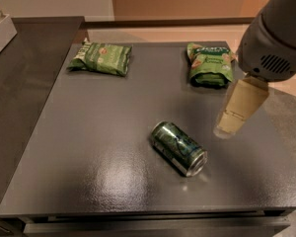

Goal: Place green can upright

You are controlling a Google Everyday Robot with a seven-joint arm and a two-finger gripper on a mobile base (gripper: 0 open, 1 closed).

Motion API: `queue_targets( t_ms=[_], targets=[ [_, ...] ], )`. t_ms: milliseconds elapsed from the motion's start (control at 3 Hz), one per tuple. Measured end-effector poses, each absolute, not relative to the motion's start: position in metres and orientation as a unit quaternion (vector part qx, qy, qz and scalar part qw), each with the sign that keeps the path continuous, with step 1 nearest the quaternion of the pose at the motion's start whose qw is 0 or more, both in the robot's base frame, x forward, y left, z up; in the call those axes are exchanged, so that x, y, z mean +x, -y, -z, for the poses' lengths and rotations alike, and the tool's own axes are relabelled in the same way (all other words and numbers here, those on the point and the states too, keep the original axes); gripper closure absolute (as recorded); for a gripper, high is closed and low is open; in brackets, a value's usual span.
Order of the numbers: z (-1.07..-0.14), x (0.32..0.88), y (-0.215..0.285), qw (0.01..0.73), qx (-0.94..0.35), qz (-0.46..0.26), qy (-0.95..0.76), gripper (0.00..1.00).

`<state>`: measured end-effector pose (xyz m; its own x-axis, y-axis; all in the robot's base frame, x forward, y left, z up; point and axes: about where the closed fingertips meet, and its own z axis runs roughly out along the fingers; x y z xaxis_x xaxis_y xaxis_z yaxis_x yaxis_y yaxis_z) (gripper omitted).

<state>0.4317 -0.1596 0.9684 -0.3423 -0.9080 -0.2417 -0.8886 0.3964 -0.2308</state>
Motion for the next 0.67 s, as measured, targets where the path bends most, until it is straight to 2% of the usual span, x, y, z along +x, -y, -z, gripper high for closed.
queue_targets(
  t_ms=[667],
  targets=[
    [-0.946,0.432,0.116,0.15,-0.452,-0.008,-0.879,0.0]
  ],
)
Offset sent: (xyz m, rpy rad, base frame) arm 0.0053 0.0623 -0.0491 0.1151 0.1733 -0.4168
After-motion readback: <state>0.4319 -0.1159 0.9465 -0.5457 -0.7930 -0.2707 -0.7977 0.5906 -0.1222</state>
